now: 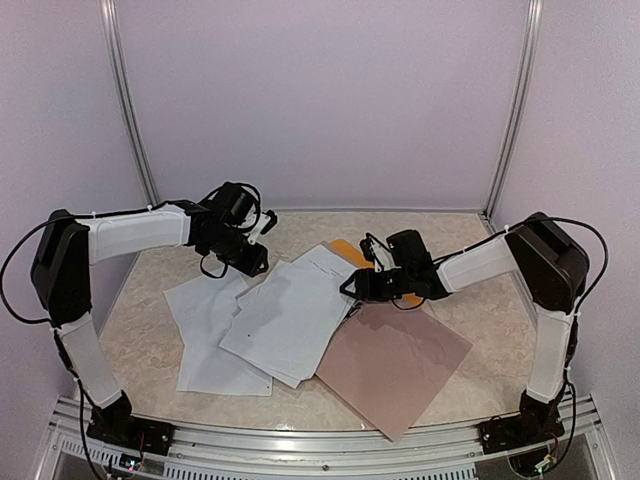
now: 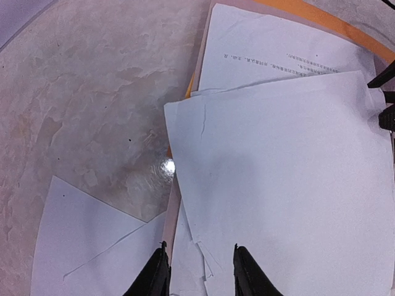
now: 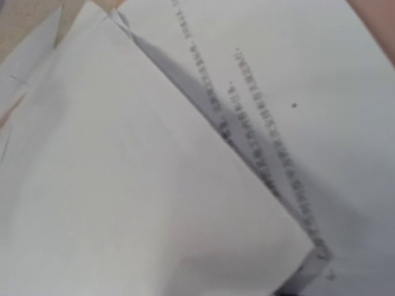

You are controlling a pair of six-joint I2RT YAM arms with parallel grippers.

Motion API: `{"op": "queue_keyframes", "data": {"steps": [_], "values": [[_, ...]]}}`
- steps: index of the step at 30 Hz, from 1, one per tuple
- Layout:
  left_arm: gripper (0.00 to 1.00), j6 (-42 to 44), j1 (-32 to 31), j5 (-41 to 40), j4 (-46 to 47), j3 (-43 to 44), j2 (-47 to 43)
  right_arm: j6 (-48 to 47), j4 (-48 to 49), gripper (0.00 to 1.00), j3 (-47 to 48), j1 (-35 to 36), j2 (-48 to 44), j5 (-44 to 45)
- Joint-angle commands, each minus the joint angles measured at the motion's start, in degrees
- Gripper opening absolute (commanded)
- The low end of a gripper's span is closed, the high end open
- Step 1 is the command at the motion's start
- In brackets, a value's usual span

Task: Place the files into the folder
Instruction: Adjust the file in the folder with some files.

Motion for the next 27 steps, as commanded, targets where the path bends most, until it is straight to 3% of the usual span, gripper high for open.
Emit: {"op": "queue_keyframes", "data": {"steps": [1,11,20,27], "values": [[0.34,-0.74,-0.29,-0.56,0.51,-0.94,-1.62,2.69,3.82,0.52,0.25,-0.46,1.89,-3.01],[0.34,-1.50,-0.38,-2.81,0.39,-1.89,-1.56,4.57,5.77,0.32,0.83,-0.42,3.46,-4.01],[0.33,-4.09,-0.67,-3.72,0.88,-5.13,-2.68,4.93,6.53,0.00,-0.48,-0.46,1.84,-2.33],[0.34,-7.24,-3.50,-1.68,-0.24,-7.92,-6.06,4.84,6.38,0.00,-4.77,-0.46,-3.88,-2.20]]}}
